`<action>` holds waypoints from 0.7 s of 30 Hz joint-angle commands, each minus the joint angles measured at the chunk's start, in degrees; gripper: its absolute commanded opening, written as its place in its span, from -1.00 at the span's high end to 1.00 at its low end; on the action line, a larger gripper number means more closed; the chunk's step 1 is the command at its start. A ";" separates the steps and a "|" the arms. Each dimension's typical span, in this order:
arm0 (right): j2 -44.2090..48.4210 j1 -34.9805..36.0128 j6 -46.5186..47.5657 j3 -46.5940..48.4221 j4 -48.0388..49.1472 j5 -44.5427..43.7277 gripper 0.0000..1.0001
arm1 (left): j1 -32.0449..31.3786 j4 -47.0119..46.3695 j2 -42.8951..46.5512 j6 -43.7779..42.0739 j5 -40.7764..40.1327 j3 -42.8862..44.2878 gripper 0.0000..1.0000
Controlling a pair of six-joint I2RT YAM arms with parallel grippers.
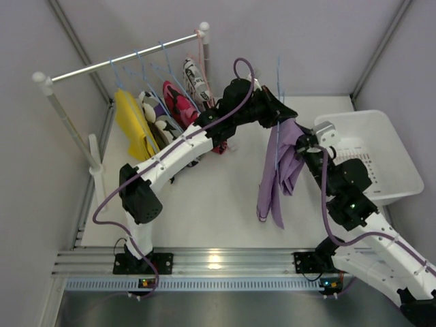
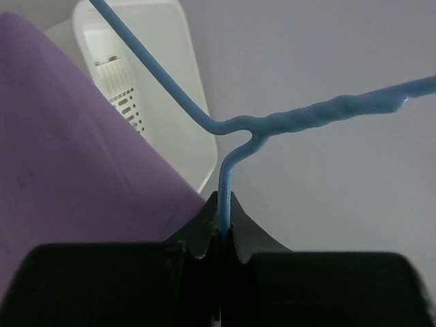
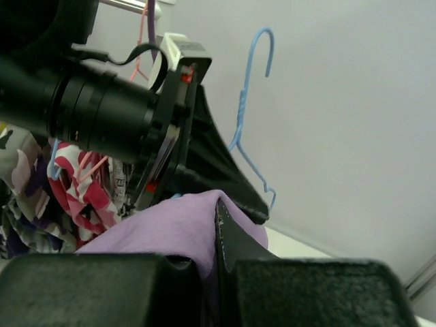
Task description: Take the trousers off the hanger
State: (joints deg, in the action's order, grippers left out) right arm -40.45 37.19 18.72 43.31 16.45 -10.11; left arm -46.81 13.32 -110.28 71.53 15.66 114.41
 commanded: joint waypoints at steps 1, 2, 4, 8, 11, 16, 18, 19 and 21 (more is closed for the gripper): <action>0.02 -2.11 -7.80 9.49 0.87 -3.42 1.00 | 0.14 -2.43 5.51 -8.32 -1.07 -1.82 1.00; -0.59 -2.56 -8.43 12.30 0.00 -3.77 1.00 | 0.14 -2.42 5.95 -9.20 -1.33 -2.69 1.00; -1.30 -3.61 -9.14 15.30 -0.36 -4.83 1.00 | 0.14 -1.99 6.39 -11.14 -1.68 -3.75 1.00; -3.93 -4.67 -6.25 22.86 0.51 -7.73 1.00 | 0.14 -0.41 8.58 -13.87 -2.48 -8.93 1.00; -7.00 -5.63 -1.33 27.96 2.70 -10.63 1.00 | 0.05 -0.05 10.96 -15.45 -2.83 -14.46 1.00; -12.89 -11.23 5.27 36.57 5.61 -15.81 1.00 | -1.00 1.44 14.04 -17.82 -4.23 -19.57 1.00; -16.13 -14.85 4.84 40.34 5.00 -15.64 1.00 | -1.44 2.75 14.74 -18.53 -5.28 -20.45 1.00; -17.03 -18.69 3.79 41.41 4.74 -15.38 1.00 | -1.45 3.28 14.83 -18.62 -5.64 -20.54 1.00; -19.39 -22.76 2.12 43.69 4.39 -14.85 1.00 | -1.45 4.25 15.44 -19.05 -6.08 -20.89 1.00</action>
State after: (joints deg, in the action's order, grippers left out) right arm -57.78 19.44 20.95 81.82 13.19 -23.11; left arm -47.86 17.08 -98.87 55.18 11.49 93.93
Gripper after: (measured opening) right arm 0.008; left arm 0.048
